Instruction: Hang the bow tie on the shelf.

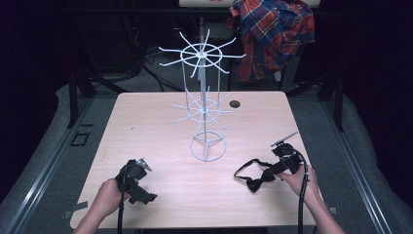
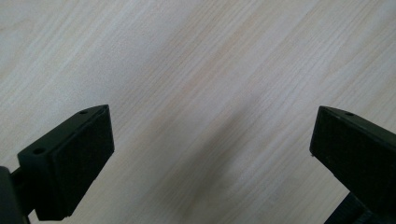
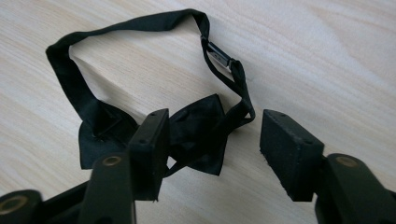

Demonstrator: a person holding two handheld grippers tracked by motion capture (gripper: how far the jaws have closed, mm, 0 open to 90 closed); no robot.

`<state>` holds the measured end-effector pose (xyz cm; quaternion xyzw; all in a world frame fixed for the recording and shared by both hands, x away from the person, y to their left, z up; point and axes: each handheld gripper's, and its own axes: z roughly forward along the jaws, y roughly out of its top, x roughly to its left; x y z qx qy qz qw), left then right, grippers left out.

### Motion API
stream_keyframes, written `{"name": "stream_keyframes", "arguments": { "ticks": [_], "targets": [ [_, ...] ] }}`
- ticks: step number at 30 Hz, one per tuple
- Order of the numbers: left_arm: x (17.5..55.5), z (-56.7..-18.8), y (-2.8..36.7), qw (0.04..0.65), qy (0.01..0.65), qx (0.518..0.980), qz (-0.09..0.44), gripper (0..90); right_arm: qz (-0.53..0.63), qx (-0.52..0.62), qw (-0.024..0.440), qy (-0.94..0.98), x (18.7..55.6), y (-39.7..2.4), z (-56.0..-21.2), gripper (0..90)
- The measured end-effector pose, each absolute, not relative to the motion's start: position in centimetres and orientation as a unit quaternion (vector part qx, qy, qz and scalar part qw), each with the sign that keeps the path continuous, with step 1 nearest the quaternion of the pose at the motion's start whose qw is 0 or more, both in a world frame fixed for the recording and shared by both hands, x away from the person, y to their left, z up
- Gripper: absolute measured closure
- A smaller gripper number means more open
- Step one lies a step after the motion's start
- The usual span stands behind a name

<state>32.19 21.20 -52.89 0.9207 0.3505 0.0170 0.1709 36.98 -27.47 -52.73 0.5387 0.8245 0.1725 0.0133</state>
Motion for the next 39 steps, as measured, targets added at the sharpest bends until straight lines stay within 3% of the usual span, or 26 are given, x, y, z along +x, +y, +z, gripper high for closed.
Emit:
{"name": "stream_keyframes", "arguments": {
  "ticks": [8,19,22,39],
  "targets": [
    [32.2,-53.0,21.1,0.169,0.351,0.921,0.014,0.0,0.145,0.54,0.01,0.829,37.3,-27.7,-53.6,64.8],
    [32.2,-53.0,21.0,0.167,0.349,0.922,0.015,0.0,0.136,0.542,0.022,0.829,37.6,-27.6,-53.7,78.1],
    [32.2,-53.1,21.0,0.166,0.349,0.922,0.014,0.0,0.144,0.539,0.031,0.83,37.6,-27.5,-53.5,85.4],
    [32.1,-53.0,21.0,0.17,0.347,0.922,0.012,0.0,0.207,0.504,0.103,0.832,36.6,-27.2,-50.6,89.0]
  ]
}}
